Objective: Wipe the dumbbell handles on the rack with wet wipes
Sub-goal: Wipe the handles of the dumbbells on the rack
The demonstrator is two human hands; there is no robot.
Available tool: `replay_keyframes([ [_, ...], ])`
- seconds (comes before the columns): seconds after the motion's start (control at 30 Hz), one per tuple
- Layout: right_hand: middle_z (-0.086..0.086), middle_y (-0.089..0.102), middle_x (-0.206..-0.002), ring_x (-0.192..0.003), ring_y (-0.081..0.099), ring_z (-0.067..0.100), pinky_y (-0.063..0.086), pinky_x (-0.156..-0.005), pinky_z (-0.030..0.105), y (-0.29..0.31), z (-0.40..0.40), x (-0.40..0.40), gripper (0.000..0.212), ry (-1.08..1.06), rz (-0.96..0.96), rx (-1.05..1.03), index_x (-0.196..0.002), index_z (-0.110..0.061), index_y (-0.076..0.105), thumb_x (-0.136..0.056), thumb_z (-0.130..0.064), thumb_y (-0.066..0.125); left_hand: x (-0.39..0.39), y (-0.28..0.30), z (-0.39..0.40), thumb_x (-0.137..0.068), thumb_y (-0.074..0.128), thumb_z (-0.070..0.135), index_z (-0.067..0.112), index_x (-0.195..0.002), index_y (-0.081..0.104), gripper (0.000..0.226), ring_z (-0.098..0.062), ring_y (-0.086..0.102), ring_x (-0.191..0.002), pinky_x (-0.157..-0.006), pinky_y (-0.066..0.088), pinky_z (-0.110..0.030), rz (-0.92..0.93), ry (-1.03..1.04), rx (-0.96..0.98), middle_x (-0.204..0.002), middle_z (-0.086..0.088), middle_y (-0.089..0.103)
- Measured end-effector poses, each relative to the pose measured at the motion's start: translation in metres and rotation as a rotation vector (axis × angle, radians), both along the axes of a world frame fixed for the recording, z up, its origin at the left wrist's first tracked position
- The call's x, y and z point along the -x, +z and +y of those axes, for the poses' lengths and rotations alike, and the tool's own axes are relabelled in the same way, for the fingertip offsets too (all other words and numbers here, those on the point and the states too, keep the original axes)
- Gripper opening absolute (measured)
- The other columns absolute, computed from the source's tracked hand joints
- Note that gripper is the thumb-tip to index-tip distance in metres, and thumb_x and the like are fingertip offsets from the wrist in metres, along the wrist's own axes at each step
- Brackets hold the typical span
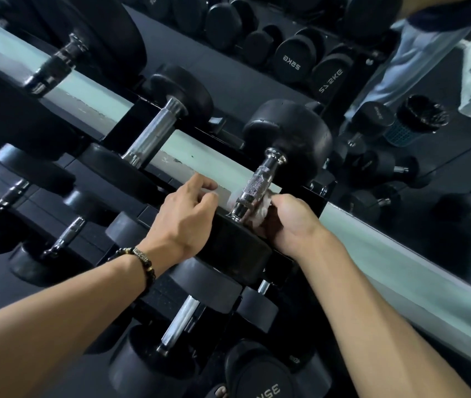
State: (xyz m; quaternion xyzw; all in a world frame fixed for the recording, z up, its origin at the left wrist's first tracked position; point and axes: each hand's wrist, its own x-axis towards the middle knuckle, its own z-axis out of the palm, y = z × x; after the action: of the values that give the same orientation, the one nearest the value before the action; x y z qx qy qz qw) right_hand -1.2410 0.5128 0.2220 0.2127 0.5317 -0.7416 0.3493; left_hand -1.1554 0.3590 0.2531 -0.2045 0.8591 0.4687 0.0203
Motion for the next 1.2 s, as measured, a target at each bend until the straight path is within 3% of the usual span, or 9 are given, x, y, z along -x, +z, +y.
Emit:
replay_keyframes([
  [0.1,0.007,0.064,-0.080,-0.058,0.058,0.014,0.050,-0.053,0.025,0.001,-0.013,0.027,0.030,-0.144,-0.001,0.141,-0.088,-0.006,0.066,-0.086,0.007,0.040,0.000,0.000,0.000,-0.079,0.033,0.041,0.029,-0.107,0.057,0.039,-0.005,0.055,-0.086,-0.069,0.041,-0.022,0.006,0.006,0.003,-0.092,0.010,0.063],
  [0.3,0.008,0.065,-0.076,-0.068,0.058,0.014,0.043,-0.072,0.022,0.004,-0.005,-0.008,0.043,0.286,0.038,0.144,-0.074,0.000,0.071,-0.079,0.006,0.029,0.000,0.000,-0.001,-0.082,0.037,0.040,0.030,-0.102,0.057,0.030,-0.004,0.054,-0.084,-0.066,0.038,-0.027,0.008,0.021,0.007,-0.088,0.016,0.061],
  [0.47,0.006,0.058,-0.086,-0.069,0.048,0.015,0.044,-0.069,0.028,-0.003,-0.010,0.031,0.025,-0.071,0.016,0.216,-0.081,-0.006,0.064,-0.073,0.001,0.042,0.000,-0.005,-0.002,-0.097,0.044,0.029,0.027,-0.108,0.056,0.016,-0.005,0.053,-0.083,-0.066,0.037,-0.028,0.006,0.016,0.016,-0.086,0.016,0.058],
  [0.63,0.023,0.057,-0.104,-0.079,0.059,0.027,0.053,-0.075,0.031,-0.014,0.002,-0.002,0.047,0.253,0.002,0.017,-0.112,0.014,0.060,-0.072,-0.003,0.041,0.000,-0.004,-0.002,-0.086,0.038,0.040,0.029,-0.109,0.056,0.032,-0.002,0.052,-0.081,-0.065,0.036,-0.026,0.007,0.017,0.003,-0.085,0.018,0.056],
  [0.83,0.020,0.073,-0.104,-0.064,0.059,0.012,0.041,-0.061,0.021,-0.011,-0.001,0.023,0.043,0.136,0.080,-0.039,-0.109,0.006,0.070,-0.079,-0.003,0.040,0.001,-0.003,-0.002,-0.098,0.043,0.030,0.029,-0.112,0.056,0.019,-0.001,0.050,-0.079,-0.063,0.034,-0.024,-0.012,0.005,0.024,-0.084,0.018,0.054],
  [0.9,0.028,0.068,-0.117,-0.077,0.062,0.020,0.047,-0.063,0.025,-0.012,0.003,0.003,0.046,0.209,0.089,-0.092,-0.113,0.010,0.068,-0.076,-0.005,0.046,0.001,-0.001,-0.002,-0.090,0.039,0.039,0.030,-0.111,0.056,0.028,-0.002,0.050,-0.079,-0.063,0.034,-0.025,-0.010,0.012,0.012,-0.086,0.018,0.055],
  [0.97,0.029,0.068,-0.106,-0.071,0.065,0.023,0.053,-0.062,0.029,-0.008,0.009,-0.012,0.032,0.271,0.058,-0.176,-0.106,0.011,0.070,-0.088,-0.003,0.048,0.000,-0.002,-0.002,-0.083,0.035,0.041,0.031,-0.110,0.056,0.036,-0.003,0.051,-0.079,-0.063,0.035,-0.025,-0.007,0.014,0.003,-0.088,0.018,0.056],
  [1.1,0.023,0.066,-0.097,-0.053,0.056,0.012,0.052,-0.059,0.027,-0.009,0.002,0.016,0.033,0.014,0.106,-0.090,-0.100,-0.001,0.073,-0.096,-0.002,0.041,0.000,-0.002,-0.001,-0.080,0.034,0.042,0.032,-0.108,0.055,0.037,-0.002,0.051,-0.080,-0.063,0.034,-0.025,-0.007,0.011,0.008,-0.086,0.021,0.055],
  [1.2,0.012,0.071,-0.089,-0.069,0.062,0.019,0.050,-0.068,0.032,-0.007,-0.015,0.016,0.032,-0.113,0.078,-0.059,-0.104,-0.003,0.075,-0.095,-0.007,0.045,0.002,-0.002,-0.003,-0.080,0.035,0.042,0.031,-0.110,0.057,0.039,0.001,0.051,-0.083,-0.064,0.033,-0.022,-0.009,0.015,0.010,-0.090,0.020,0.057],
])
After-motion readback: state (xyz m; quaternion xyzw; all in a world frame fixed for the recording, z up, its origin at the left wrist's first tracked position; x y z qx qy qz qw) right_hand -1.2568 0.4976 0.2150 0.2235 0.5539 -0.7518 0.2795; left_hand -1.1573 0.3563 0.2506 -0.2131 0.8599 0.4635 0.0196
